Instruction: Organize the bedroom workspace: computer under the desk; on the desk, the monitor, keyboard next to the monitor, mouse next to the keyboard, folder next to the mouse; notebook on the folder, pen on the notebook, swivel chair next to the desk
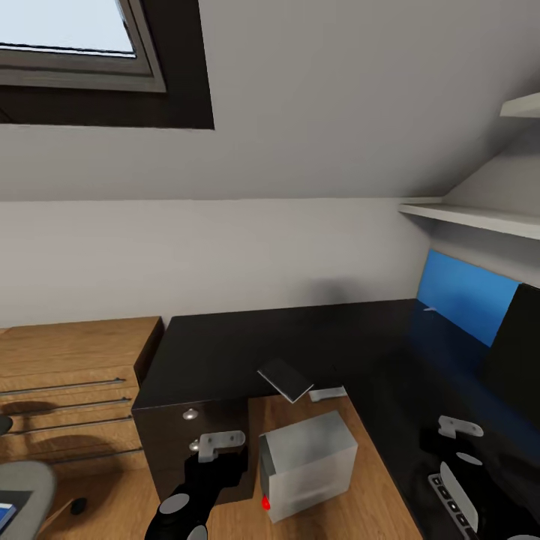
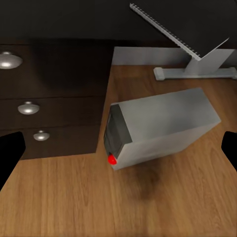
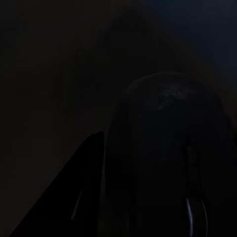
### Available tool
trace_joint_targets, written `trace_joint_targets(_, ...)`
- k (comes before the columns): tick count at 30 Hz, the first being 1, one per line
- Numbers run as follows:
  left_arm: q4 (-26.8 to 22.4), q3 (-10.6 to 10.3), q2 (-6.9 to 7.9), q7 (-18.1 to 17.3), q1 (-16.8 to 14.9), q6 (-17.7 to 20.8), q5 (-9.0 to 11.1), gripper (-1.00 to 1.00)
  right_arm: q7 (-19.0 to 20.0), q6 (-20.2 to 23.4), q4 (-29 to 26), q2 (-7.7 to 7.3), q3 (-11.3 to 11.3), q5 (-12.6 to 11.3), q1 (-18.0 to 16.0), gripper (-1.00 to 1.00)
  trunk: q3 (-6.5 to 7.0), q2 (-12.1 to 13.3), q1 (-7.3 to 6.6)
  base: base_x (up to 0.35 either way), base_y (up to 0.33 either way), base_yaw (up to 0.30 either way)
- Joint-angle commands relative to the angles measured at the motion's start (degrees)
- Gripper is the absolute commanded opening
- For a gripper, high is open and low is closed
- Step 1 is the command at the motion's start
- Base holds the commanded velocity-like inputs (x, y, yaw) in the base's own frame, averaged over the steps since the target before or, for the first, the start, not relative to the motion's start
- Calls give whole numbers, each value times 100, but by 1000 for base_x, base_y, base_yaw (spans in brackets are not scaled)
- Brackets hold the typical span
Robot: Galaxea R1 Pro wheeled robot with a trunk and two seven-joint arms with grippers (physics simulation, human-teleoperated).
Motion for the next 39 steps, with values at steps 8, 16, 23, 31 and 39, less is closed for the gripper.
trace_joint_targets(8, -7, -7, 1, 57, -5, 11, 60, 100, -10, 15, -18, 5, 8, -54, -2, -100, -152, -328, 177, 0, 0, 0)
trace_joint_targets(16, -4, -13, 16, 45, -5, 17, 60, 100, -10, 13, -21, 6, 23, -47, -2, -100, -152, -328, 177, 0, 0, 0)
trace_joint_targets(23, 15, -8, 27, 43, -5, 18, 60, 100, -10, 13, -21, 6, 32, -45, -2, -100, -152, -328, 177, 62, 0, 0)
trace_joint_targets(31, 19, -7, 27, 45, -5, 20, 60, 100, -10, 13, -23, 6, 33, -45, -2, -100, -152, -328, 177, 8, 0, 0)
trace_joint_targets(39, 19, -7, 27, 48, -5, 20, 60, 100, -10, 13, -30, 6, 33, -45, -2, 100, -152, -328, 177, 0, 0, 0)
